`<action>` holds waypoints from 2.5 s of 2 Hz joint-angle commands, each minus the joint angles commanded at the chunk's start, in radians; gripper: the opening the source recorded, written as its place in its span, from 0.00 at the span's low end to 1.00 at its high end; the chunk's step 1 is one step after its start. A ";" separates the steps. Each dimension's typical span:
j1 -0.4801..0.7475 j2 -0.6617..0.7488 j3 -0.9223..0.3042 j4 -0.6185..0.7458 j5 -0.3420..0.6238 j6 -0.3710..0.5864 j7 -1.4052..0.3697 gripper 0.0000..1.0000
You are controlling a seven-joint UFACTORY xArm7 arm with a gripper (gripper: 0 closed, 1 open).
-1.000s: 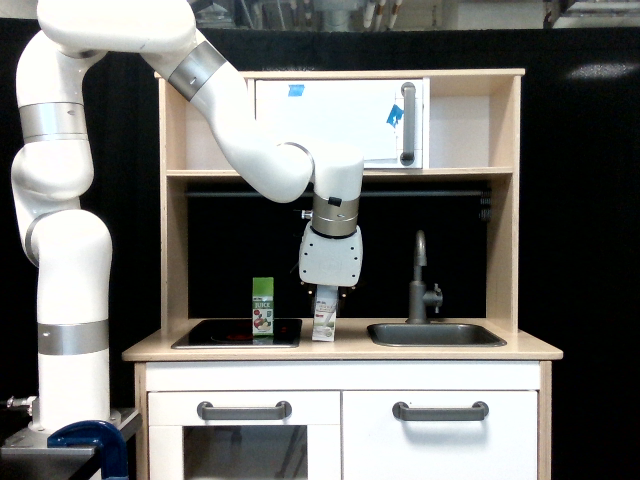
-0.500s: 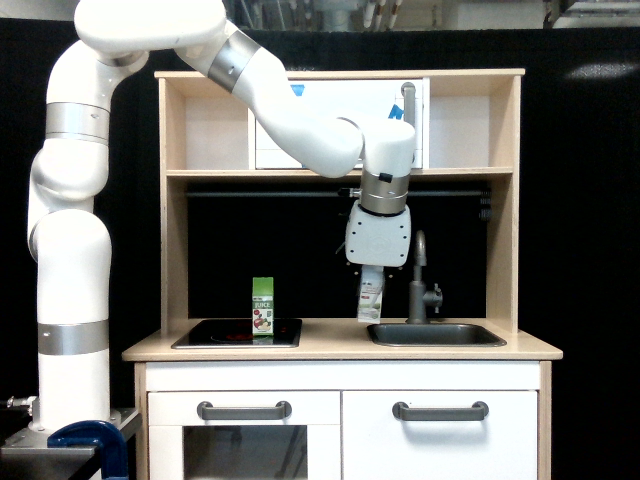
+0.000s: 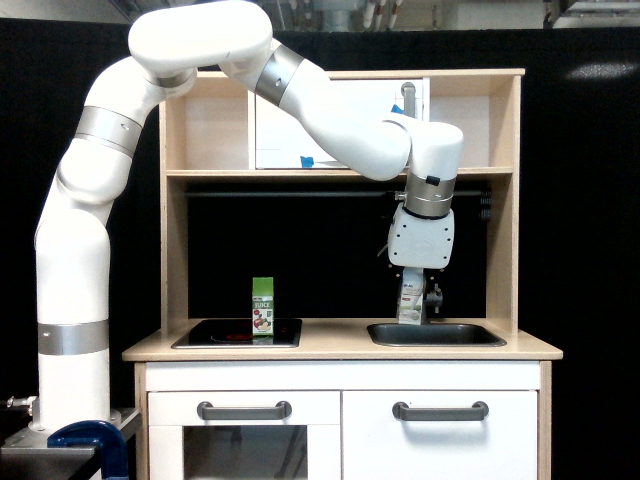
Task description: Put the white box into the sink
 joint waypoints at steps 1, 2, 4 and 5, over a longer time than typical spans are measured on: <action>-0.033 0.051 0.068 0.081 -0.010 0.000 0.050 1.00; -0.041 0.034 0.084 0.076 -0.022 0.001 0.065 1.00; -0.194 -0.468 0.036 -0.400 -0.201 0.075 -0.049 1.00; -0.208 -0.481 0.033 -0.389 -0.212 0.101 -0.049 1.00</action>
